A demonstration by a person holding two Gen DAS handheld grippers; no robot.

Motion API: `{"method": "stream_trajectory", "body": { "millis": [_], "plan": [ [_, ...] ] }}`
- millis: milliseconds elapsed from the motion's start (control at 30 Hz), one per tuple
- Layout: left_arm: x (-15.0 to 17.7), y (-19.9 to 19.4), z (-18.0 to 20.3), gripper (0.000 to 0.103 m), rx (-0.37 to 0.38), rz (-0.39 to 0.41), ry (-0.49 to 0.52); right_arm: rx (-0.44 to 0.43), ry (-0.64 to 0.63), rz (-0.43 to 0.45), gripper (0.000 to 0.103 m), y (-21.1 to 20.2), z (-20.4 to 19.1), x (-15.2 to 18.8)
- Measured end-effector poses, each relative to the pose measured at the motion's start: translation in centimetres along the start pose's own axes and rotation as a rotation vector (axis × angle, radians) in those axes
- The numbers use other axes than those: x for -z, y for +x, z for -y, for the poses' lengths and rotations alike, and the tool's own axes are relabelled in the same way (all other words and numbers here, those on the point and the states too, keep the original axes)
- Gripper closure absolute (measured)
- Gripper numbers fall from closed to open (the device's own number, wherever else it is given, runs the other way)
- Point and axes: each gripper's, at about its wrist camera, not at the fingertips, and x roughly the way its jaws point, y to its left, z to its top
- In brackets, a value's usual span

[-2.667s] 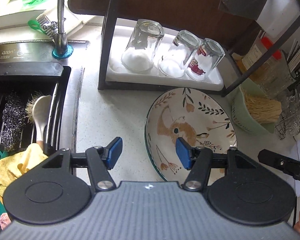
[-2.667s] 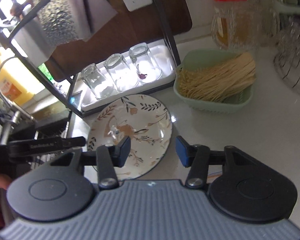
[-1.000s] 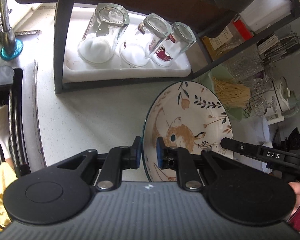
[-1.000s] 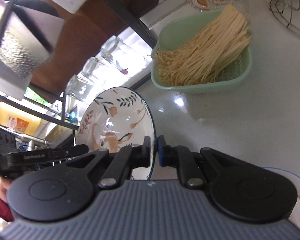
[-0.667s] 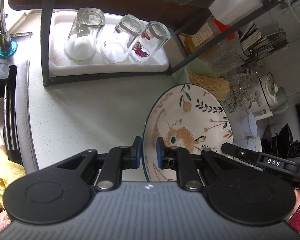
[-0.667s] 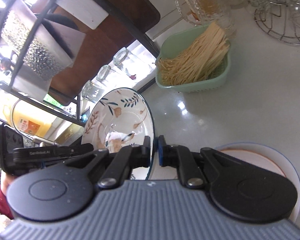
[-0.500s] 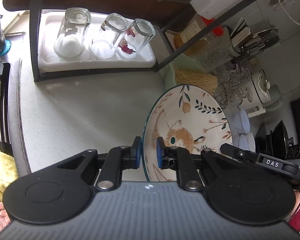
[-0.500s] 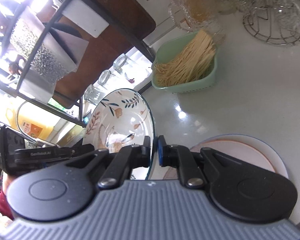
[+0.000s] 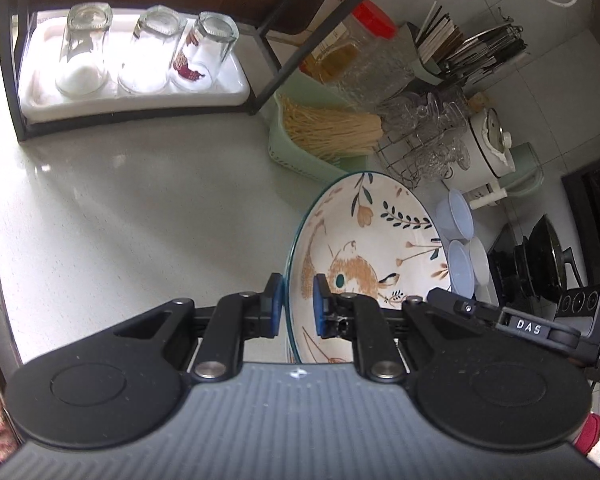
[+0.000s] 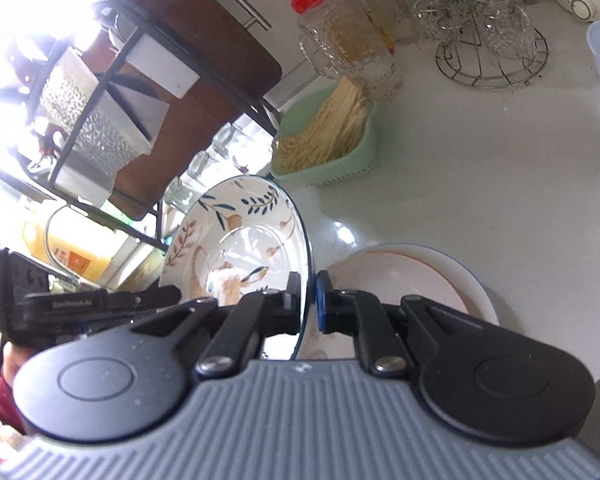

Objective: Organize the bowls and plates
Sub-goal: 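Carry the deer plate over the bowl stack and lower it in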

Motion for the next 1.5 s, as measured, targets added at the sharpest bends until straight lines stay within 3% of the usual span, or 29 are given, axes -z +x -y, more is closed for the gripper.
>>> {"method": "stream_trajectory", "body": {
  "millis": [167,367,800,933,1500],
  "plan": [
    [1.4,1.0,1.6,0.086,-0.064,-0.009,-0.005,-0.009,0.008,-0.024,0.090,-0.4,1.9,1.7],
    [2.7,2.6,2.7,0.086,-0.089,-0.034,-0.002,-0.026,0.047,-0.040,0.090,-0.7,4.7,3.4],
    [4.2,4.9,4.7,0.086,-0.175,-0.078,0.040,0.040,0.016,-0.057,0.090,0.3,6.3,4.9],
    [4.5,5.7,5.8,0.086,-0.233,-0.079,0.085,0.073,-0.015,-0.041,0.090,0.5,6.1,4.8],
    [6.2,6.1,7.5,0.086,-0.346,-0.007,0.053,0.059,-0.142,-0.092,0.089,0.5,6.4,4.8]
  ]
}}
